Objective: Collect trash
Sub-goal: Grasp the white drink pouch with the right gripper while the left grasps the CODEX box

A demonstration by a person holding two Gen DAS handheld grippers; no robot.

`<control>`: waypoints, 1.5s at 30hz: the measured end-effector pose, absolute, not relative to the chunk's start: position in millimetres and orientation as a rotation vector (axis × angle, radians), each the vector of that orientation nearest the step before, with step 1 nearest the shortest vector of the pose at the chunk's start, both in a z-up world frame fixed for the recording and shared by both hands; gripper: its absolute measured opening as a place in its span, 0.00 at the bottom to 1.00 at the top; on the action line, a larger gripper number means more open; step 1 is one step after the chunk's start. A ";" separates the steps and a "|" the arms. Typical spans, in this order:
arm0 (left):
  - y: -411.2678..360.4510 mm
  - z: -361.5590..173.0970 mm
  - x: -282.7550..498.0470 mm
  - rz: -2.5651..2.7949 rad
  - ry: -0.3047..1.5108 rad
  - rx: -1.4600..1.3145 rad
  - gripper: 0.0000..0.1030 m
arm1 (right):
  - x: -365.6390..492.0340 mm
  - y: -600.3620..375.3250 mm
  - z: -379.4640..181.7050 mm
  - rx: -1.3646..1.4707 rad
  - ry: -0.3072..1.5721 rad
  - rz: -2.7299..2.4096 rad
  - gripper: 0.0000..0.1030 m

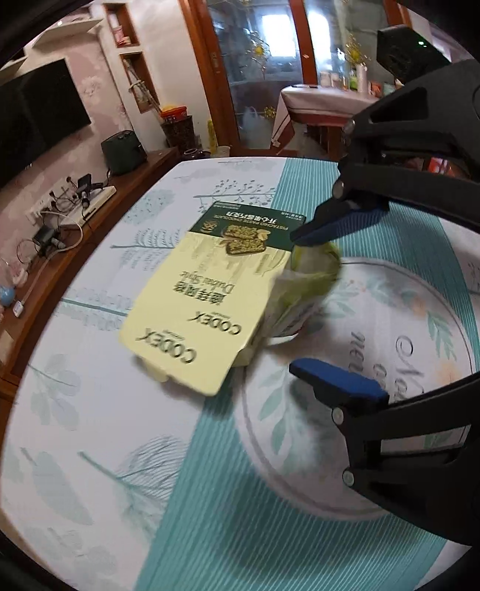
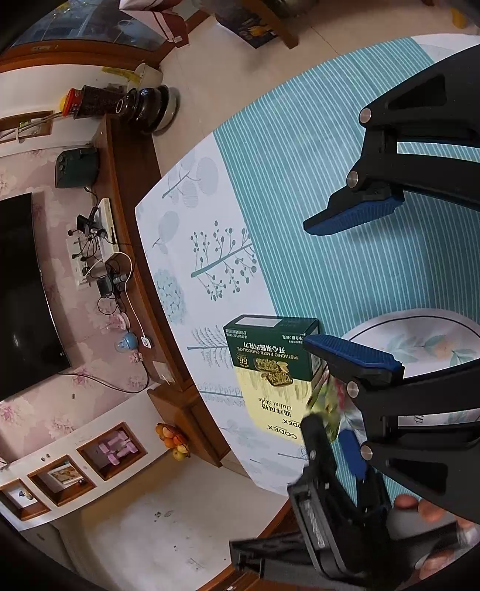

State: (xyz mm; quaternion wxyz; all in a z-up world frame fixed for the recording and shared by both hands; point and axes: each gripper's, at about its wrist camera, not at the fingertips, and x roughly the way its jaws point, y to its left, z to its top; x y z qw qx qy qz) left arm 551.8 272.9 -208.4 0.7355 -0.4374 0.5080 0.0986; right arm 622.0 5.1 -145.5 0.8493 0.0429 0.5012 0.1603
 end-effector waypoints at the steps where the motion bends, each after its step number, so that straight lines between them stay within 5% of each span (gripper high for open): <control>1: 272.6 -210.1 551.9 0.218 1.119 -0.965 0.49 | 618.2 6.6 -142.3 0.085 1.052 0.344 0.55; 3: 267.6 -214.6 553.2 0.229 1.120 -0.961 0.35 | 617.5 11.1 -140.9 0.067 1.044 0.355 0.55; 8: 263.4 -234.3 551.0 0.208 1.146 -1.002 0.21 | 621.3 24.9 -138.6 0.037 1.030 0.370 0.55; 29: 289.7 -193.3 553.2 0.180 1.178 -0.481 0.20 | 597.6 72.7 -183.8 -0.078 1.202 0.537 0.55; 34: 282.8 -167.1 562.2 0.159 1.145 -0.327 0.21 | 585.6 82.3 -195.5 -0.137 1.192 0.552 0.35; 37: 271.8 -154.3 575.3 0.113 1.140 -0.220 0.34 | 585.1 79.3 -198.4 -0.116 1.191 0.564 0.14; 39: 262.2 -149.7 587.4 0.047 1.137 -0.127 0.61 | 586.1 73.6 -199.3 -0.081 1.194 0.570 0.12; 45: 236.8 -150.6 614.1 -0.147 1.105 0.148 0.66 | 604.2 31.8 -185.9 0.072 1.142 0.461 0.10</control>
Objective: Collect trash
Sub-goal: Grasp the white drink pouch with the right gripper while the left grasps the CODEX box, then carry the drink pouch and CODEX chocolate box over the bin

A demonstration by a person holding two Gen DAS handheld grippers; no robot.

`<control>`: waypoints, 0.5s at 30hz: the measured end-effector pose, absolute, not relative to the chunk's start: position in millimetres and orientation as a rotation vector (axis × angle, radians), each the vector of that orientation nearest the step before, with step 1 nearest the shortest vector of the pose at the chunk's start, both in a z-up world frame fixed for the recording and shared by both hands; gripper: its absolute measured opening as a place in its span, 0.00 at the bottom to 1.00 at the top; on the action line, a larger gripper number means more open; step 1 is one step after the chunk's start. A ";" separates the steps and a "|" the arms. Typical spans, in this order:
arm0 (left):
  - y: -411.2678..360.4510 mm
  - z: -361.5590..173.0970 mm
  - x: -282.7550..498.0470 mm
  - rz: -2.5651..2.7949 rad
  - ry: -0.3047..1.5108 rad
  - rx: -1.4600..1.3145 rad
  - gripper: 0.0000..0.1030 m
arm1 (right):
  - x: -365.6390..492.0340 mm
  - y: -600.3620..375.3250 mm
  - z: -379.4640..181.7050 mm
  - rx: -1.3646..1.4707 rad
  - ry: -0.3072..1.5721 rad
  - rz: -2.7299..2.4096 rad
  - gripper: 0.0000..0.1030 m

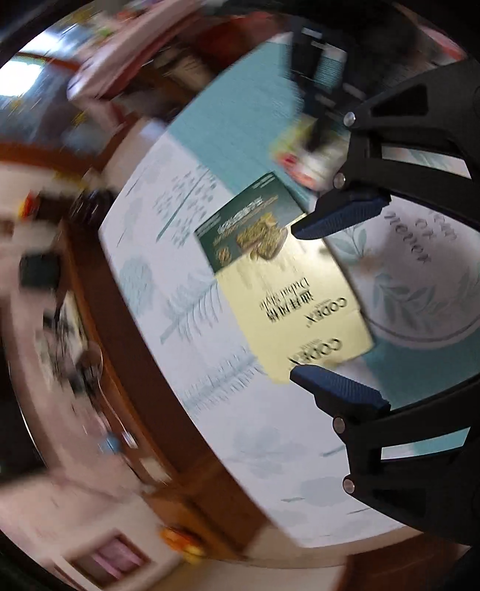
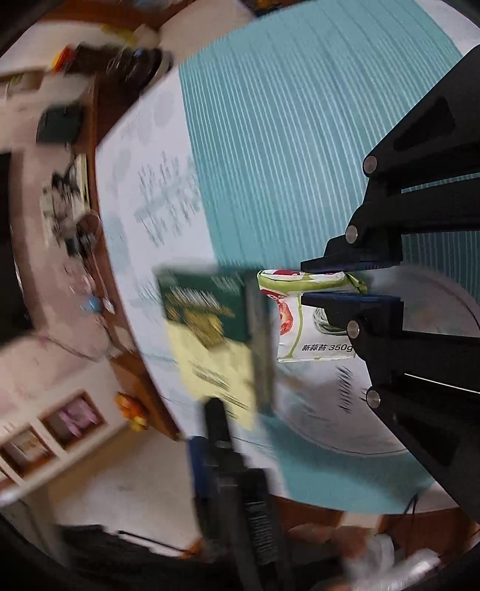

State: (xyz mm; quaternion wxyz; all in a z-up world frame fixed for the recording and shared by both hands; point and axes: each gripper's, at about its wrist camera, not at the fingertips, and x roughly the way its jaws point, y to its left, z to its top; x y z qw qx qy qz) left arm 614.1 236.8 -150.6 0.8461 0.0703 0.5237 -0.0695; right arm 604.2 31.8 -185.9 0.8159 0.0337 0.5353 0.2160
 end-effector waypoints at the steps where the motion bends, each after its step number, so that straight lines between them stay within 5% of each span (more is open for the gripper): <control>1: 234.4 -153.2 617.3 -0.182 1.113 0.194 0.66 | 607.1 25.1 -182.3 0.090 1.132 0.440 0.10; 7: 221.0 -173.4 630.6 -0.292 1.109 0.452 0.71 | 635.8 -4.9 -179.8 0.158 1.096 0.373 0.10; 15: 219.9 -176.7 660.9 -0.412 1.164 0.425 0.72 | 654.5 -8.7 -195.8 0.218 1.090 0.397 0.10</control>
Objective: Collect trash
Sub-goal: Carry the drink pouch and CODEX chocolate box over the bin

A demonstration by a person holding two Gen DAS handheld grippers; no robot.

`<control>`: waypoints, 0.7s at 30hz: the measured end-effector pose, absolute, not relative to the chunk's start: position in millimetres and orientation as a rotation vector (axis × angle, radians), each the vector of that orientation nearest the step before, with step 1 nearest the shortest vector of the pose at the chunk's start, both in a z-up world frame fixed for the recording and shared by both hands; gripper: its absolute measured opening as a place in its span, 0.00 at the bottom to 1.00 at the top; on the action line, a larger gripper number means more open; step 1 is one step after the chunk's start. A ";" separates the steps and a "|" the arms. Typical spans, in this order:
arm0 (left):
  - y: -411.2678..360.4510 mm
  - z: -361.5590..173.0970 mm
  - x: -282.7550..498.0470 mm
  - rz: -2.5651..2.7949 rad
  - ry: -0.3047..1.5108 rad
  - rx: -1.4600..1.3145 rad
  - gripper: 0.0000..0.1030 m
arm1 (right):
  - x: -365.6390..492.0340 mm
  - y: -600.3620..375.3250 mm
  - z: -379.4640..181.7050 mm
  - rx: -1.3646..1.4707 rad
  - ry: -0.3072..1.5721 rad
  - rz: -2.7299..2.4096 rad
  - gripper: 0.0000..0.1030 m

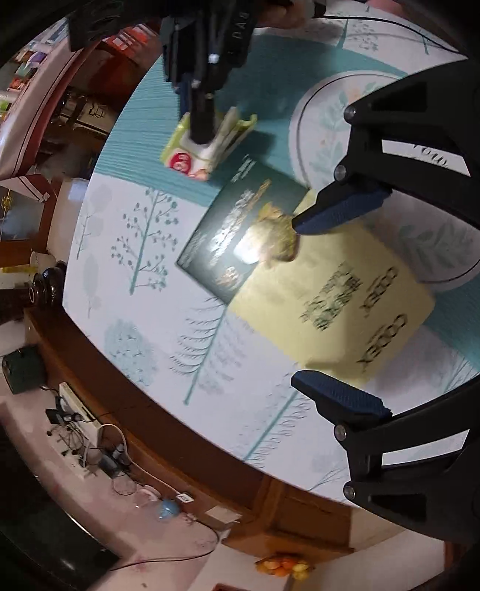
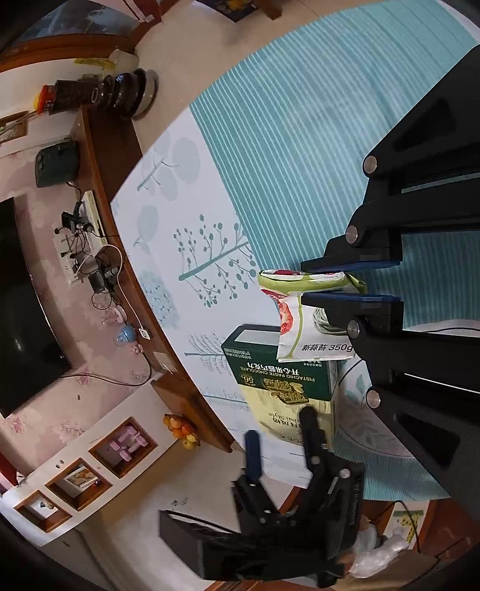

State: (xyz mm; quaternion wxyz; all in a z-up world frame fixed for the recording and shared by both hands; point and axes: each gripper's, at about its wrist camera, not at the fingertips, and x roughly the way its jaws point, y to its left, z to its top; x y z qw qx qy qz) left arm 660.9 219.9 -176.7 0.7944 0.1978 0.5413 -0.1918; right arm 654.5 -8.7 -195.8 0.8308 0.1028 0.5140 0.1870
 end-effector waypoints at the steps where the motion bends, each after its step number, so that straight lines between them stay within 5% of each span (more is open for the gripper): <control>1: 220.9 -177.5 666.4 -0.427 1.176 0.400 0.72 | 655.8 -7.1 -199.7 0.216 1.091 0.398 0.10; 14: 235.7 -211.7 701.8 -0.594 1.458 0.054 0.93 | 651.0 -0.4 -212.8 0.260 1.112 0.429 0.10; 21: 213.3 -206.5 652.9 -0.703 1.467 0.164 0.91 | 638.4 -5.8 -203.9 0.278 1.112 0.444 0.10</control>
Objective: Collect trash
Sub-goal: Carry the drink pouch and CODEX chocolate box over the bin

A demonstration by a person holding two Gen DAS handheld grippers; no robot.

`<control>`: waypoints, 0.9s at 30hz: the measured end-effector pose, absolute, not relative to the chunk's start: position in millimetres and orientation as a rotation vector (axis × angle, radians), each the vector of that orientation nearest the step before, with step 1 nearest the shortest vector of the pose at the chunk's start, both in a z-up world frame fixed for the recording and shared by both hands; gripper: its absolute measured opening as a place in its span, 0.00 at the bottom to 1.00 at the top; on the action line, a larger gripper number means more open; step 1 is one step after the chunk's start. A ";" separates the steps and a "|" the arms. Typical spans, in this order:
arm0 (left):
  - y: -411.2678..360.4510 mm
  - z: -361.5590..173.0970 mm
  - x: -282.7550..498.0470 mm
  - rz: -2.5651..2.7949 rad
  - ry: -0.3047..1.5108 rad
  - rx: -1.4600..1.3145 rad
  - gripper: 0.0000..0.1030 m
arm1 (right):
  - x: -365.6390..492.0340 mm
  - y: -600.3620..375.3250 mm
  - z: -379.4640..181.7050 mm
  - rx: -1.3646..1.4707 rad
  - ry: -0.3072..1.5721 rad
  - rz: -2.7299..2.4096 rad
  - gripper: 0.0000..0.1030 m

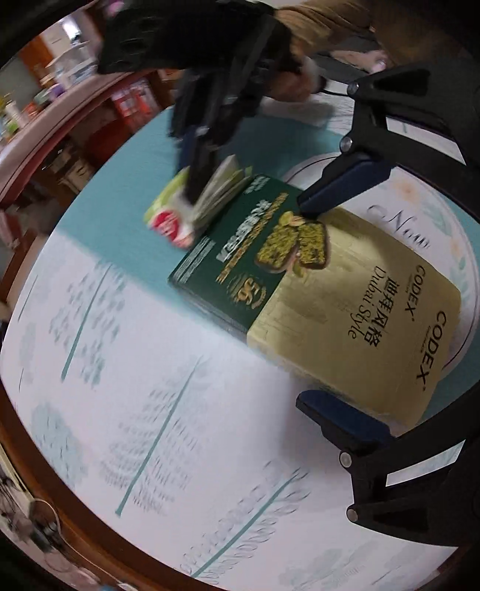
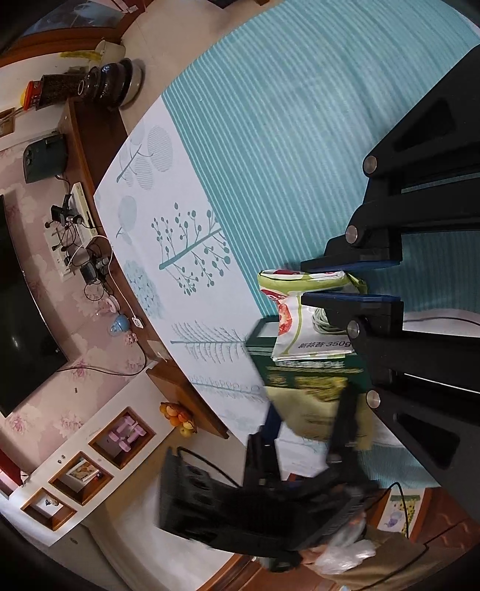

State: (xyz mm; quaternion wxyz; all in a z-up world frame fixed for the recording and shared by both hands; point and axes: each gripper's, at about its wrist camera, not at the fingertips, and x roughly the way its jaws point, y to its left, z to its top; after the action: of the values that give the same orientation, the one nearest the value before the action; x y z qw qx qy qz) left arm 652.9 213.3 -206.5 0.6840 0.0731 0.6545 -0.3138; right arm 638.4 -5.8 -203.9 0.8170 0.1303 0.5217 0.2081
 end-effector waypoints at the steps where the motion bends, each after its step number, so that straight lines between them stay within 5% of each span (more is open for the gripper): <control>1: 209.4 -203.5 640.4 -0.718 1.462 0.185 0.91 | 634.6 -7.0 -201.7 0.282 1.112 0.446 0.10; 27: 152.9 -150.1 458.3 -0.686 1.294 0.399 0.99 | 453.0 -52.4 -154.1 0.357 1.095 0.370 0.10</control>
State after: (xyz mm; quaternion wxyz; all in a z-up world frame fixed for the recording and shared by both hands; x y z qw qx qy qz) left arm 458.3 152.9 -150.1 0.7254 0.1807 0.5868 -0.3111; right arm 453.0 -52.4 -154.1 0.8225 0.1678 0.5148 0.1741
